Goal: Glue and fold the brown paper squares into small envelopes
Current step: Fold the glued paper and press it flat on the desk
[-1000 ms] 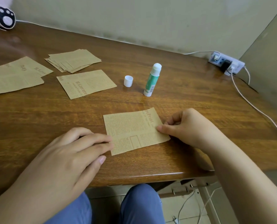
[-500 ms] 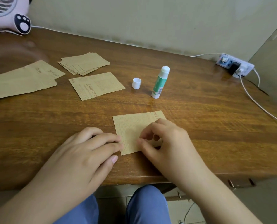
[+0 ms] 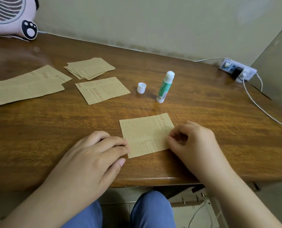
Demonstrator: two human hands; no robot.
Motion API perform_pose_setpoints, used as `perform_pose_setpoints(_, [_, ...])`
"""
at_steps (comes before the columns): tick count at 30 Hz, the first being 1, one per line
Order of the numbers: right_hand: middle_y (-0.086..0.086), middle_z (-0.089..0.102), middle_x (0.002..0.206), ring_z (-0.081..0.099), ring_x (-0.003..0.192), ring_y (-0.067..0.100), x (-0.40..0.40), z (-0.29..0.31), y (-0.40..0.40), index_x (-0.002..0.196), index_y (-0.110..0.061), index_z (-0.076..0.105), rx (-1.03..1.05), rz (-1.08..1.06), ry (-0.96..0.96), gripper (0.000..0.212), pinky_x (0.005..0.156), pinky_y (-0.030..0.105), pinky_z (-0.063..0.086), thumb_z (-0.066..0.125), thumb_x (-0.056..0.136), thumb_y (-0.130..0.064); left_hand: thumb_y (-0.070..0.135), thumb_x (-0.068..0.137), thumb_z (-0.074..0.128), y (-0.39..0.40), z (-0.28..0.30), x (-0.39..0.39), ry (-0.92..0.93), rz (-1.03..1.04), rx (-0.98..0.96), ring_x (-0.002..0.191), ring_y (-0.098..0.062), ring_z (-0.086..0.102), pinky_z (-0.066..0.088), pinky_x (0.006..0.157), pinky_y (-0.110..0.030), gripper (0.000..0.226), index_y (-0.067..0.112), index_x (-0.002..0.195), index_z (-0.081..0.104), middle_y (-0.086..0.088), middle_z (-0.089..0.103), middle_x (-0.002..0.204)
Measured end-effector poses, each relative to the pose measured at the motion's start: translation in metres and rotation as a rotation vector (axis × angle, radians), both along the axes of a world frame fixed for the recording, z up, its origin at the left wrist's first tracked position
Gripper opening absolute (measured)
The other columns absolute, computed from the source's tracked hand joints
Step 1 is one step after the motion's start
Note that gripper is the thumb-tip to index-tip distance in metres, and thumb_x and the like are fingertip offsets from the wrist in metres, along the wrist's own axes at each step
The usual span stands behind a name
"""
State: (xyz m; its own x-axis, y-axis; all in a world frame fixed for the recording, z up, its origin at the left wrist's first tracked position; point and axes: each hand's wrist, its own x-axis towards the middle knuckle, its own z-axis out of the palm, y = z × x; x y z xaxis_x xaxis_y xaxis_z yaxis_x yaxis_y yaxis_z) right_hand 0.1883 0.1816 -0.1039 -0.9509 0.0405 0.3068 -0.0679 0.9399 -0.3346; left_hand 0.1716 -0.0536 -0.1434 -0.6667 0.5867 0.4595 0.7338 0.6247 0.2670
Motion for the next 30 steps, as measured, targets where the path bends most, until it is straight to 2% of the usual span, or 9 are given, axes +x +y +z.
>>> perform_pose_setpoints(3, [-0.010,0.057,0.076,0.051,0.072,0.004,-0.009,-0.001,-0.036,0.078,-0.019,0.068,-0.072,0.158,0.007,0.001,0.067,0.012,0.042,0.069,0.079,-0.019,0.032,0.088,0.043,0.000,0.001,0.001,-0.005,0.004,-0.008,0.098,-0.010,0.051,0.044,0.079,-0.027,0.035,0.024,0.104,0.073,0.015,0.064,0.111])
perform_pose_setpoints(6, [-0.010,0.053,0.075,0.046,0.068,0.002,-0.015,-0.010,-0.057,0.079,-0.019,0.068,-0.106,0.219,-0.047,0.004,0.066,0.009,0.037,0.068,0.080,-0.023,0.033,0.089,0.043,-0.001,0.001,0.000,-0.019,-0.001,-0.005,0.099,-0.010,0.052,0.045,0.079,-0.027,0.034,0.025,0.105,0.072,0.017,0.062,0.112])
perform_pose_setpoints(11, [-0.010,0.058,0.080,0.053,0.077,0.003,-0.009,-0.004,-0.012,0.080,-0.021,0.067,-0.100,0.044,-0.093,0.003,0.072,0.017,0.043,0.067,0.081,-0.024,0.033,0.089,0.043,-0.002,-0.001,0.000,-0.023,-0.006,0.004,0.097,-0.012,0.053,0.049,0.078,-0.030,0.034,0.025,0.104,0.072,0.017,0.062,0.112])
perform_pose_setpoints(14, [-0.013,0.059,0.083,0.053,0.078,0.002,-0.006,0.005,0.010,0.082,-0.025,0.066,-0.070,-0.073,-0.135,0.002,0.065,0.013,0.044,0.067,0.083,-0.027,0.032,0.089,0.043,-0.002,-0.002,-0.001,-0.018,-0.006,0.003,0.097,-0.012,0.053,0.050,0.077,-0.031,0.034,0.025,0.105,0.072,0.016,0.062,0.112])
perform_pose_setpoints(16, [-0.012,0.058,0.083,0.053,0.077,0.003,-0.008,0.008,0.009,0.082,-0.024,0.067,-0.014,-0.070,-0.131,0.001,0.065,0.012,0.044,0.067,0.083,-0.025,0.032,0.089,0.043,-0.001,-0.002,-0.001,-0.011,-0.006,-0.007,0.097,-0.012,0.053,0.049,0.078,-0.030,0.034,0.025,0.105,0.072,0.016,0.063,0.111])
perform_pose_setpoints(19, [-0.014,0.057,0.077,0.053,0.073,0.000,-0.017,0.010,-0.019,0.079,-0.020,0.068,-0.052,0.046,-0.027,0.002,0.072,0.008,0.040,0.068,0.081,-0.019,0.033,0.089,0.042,-0.001,0.000,0.000,-0.022,0.001,-0.015,0.098,-0.011,0.052,0.049,0.078,-0.029,0.034,0.027,0.105,0.071,0.017,0.062,0.112])
perform_pose_setpoints(23, [-0.014,0.053,0.078,0.048,0.069,-0.003,-0.025,0.001,-0.058,0.084,-0.023,0.067,-0.082,0.222,-0.110,0.003,0.070,0.005,0.038,0.065,0.083,-0.025,0.034,0.088,0.042,-0.001,0.002,0.001,-0.032,0.009,-0.020,0.099,-0.009,0.052,0.047,0.080,-0.026,0.034,0.028,0.105,0.071,0.018,0.061,0.111])
perform_pose_setpoints(25, [-0.014,0.054,0.078,0.050,0.071,-0.001,-0.026,-0.002,-0.051,0.083,-0.024,0.066,-0.098,0.194,-0.123,0.002,0.070,0.006,0.039,0.066,0.084,-0.025,0.033,0.089,0.042,-0.001,0.002,0.001,-0.032,0.004,-0.013,0.098,-0.009,0.052,0.049,0.079,-0.028,0.033,0.027,0.104,0.071,0.018,0.060,0.111])
perform_pose_setpoints(30, [-0.011,0.060,0.084,0.054,0.078,0.003,-0.023,0.003,0.004,0.084,-0.021,0.068,-0.108,-0.058,-0.129,0.004,0.068,0.012,0.044,0.067,0.083,-0.025,0.033,0.088,0.043,-0.002,0.000,0.000,-0.015,0.003,-0.010,0.096,-0.010,0.052,0.046,0.080,-0.026,0.032,0.028,0.103,0.071,0.018,0.061,0.111])
